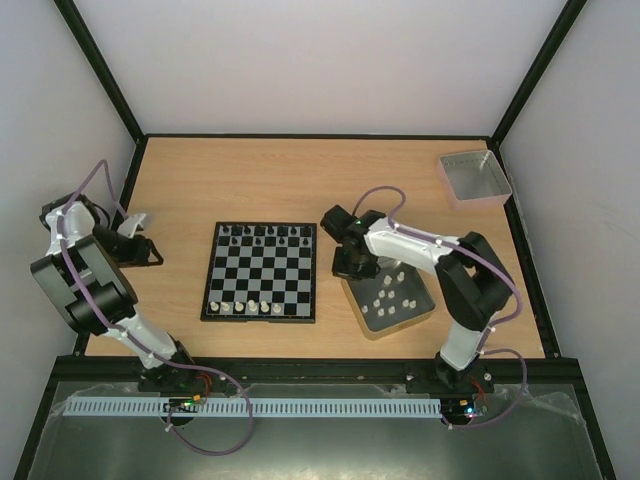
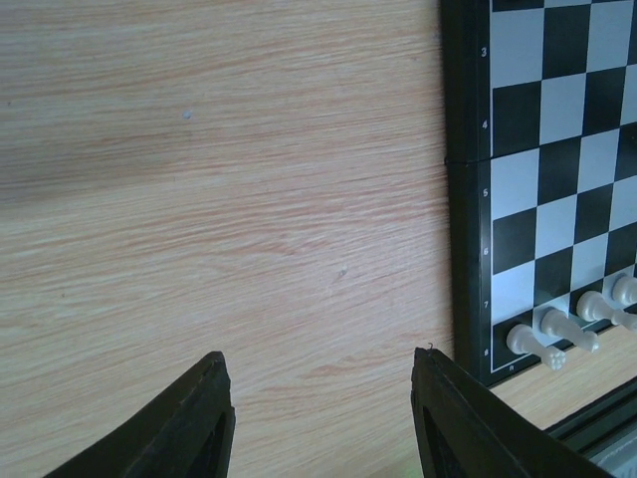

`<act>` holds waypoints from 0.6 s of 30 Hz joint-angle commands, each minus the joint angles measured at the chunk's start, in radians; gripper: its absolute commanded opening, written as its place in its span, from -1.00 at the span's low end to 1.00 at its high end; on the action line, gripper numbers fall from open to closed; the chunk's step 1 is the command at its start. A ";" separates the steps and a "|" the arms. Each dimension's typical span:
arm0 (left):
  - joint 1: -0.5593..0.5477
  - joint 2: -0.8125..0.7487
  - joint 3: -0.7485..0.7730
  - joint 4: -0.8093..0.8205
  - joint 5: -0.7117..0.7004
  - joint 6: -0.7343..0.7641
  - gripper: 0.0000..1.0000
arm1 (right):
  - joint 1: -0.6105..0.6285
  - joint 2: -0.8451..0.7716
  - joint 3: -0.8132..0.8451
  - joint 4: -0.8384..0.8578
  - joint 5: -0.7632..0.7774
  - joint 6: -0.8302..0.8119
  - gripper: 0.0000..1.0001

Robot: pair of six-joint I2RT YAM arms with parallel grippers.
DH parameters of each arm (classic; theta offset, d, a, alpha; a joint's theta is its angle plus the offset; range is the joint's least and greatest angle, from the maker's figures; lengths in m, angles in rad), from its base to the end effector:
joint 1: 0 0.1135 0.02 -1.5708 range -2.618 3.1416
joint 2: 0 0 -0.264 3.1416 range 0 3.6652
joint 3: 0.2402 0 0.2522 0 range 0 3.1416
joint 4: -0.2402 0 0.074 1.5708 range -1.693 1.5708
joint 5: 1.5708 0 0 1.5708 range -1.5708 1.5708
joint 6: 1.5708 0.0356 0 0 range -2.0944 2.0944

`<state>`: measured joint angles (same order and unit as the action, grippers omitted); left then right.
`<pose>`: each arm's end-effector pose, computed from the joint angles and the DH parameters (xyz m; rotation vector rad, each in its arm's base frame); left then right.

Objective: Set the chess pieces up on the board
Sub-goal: Move the storage box to the center of the board.

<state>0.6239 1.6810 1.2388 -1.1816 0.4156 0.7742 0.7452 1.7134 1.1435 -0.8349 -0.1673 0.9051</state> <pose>0.2441 0.1580 0.2189 0.1995 2.8631 -0.5122 0.2269 0.2174 0.1856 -0.2268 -3.1015 -0.3669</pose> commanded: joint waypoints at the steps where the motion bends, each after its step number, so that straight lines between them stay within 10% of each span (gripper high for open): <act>1: 0.032 0.011 0.009 -0.041 0.011 0.044 0.01 | 0.005 0.088 0.102 0.020 -0.005 -0.007 -0.95; 18: 0.062 -0.010 -0.001 -0.068 0.028 0.073 0.04 | -0.015 0.335 0.459 -0.068 0.073 -0.025 -0.95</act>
<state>0.6792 1.6867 1.2388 -1.2140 0.4210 0.8238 0.7399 2.0605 1.6089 -0.8410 -0.1417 0.8833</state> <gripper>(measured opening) 0.520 0.023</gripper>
